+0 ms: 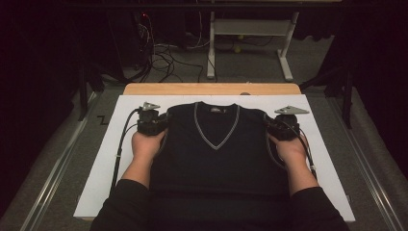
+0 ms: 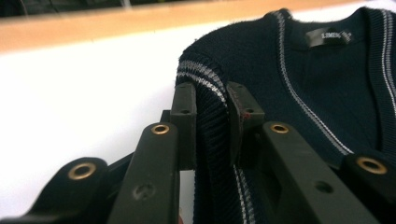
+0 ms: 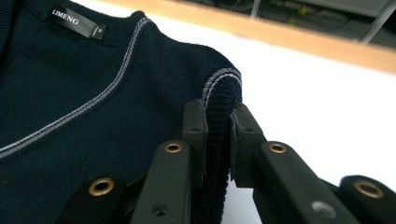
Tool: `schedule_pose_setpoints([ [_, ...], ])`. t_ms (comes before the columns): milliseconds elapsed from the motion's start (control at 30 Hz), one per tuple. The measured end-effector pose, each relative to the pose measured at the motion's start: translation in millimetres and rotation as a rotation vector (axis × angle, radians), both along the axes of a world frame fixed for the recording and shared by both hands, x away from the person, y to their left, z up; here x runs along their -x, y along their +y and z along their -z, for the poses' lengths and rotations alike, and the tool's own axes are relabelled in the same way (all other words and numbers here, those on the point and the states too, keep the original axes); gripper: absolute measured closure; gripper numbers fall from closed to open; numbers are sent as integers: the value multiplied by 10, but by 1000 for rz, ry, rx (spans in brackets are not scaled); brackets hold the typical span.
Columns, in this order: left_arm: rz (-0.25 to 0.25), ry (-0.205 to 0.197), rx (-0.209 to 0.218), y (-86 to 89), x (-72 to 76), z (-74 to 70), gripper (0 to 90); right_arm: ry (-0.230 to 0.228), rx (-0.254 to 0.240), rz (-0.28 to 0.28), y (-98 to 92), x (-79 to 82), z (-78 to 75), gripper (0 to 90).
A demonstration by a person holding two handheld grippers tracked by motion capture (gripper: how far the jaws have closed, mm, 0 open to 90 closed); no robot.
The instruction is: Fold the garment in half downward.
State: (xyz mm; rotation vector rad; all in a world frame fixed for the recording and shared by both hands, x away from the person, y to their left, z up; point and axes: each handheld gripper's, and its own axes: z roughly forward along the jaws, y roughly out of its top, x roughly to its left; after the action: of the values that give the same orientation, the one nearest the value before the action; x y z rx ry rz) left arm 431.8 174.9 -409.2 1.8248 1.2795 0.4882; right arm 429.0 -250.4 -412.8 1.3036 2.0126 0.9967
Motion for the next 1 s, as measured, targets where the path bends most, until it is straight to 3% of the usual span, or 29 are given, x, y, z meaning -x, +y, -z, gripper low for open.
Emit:
schedule_pose_setpoints([
  [200,-9,-88,4,18,14,-358,711,-81,-8,1,-50,17,-329,800],
  [300,-23,-93,-5,37,-16,-506,710,-134,-17,5,-57,12,-555,800],
  [500,-29,-148,24,76,-15,-715,711,-197,-26,-10,-12,25,-784,801],
  [667,-23,-100,13,98,-4,-672,710,-197,-36,-32,17,50,-819,800],
  [767,-11,-89,29,126,36,-578,710,-181,-25,-46,28,76,-751,801],
  [833,-6,-71,68,153,77,-527,710,-174,-26,-49,29,97,-702,801],
  [1000,36,-75,57,198,252,-431,710,-160,-12,-85,48,226,-551,800],
])
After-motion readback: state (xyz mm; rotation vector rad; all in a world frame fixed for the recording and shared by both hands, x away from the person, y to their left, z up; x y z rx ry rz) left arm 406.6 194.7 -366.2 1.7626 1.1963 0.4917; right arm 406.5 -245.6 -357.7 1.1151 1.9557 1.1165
